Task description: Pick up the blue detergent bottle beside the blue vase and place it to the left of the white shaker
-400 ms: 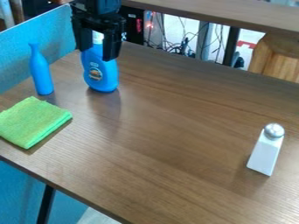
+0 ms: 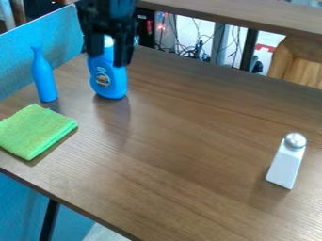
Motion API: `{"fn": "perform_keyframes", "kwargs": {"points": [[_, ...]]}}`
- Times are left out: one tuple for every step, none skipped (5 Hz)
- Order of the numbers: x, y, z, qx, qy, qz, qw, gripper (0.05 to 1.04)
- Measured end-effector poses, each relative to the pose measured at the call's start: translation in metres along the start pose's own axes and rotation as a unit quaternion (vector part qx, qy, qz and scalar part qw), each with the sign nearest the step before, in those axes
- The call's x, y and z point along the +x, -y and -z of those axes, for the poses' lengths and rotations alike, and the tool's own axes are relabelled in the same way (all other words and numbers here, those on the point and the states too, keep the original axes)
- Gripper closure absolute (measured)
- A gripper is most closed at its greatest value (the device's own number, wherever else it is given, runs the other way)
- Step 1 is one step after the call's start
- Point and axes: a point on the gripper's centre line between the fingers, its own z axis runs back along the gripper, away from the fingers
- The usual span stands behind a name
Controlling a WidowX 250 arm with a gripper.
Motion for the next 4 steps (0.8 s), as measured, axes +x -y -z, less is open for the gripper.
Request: {"fn": "perform_keyframes", "kwargs": {"points": [[0.01,-0.004,-0.017,0.0,-0.002,0.01,0.9999,0.074],[0.015,-0.015,-0.026,0.021,-0.011,0.012,0.9996,0.074],[0.019,-0.025,-0.02,0.045,-0.027,0.016,0.9985,0.074],[0.021,-0.035,-0.019,0.07,-0.036,0.014,0.9968,0.074]]}}
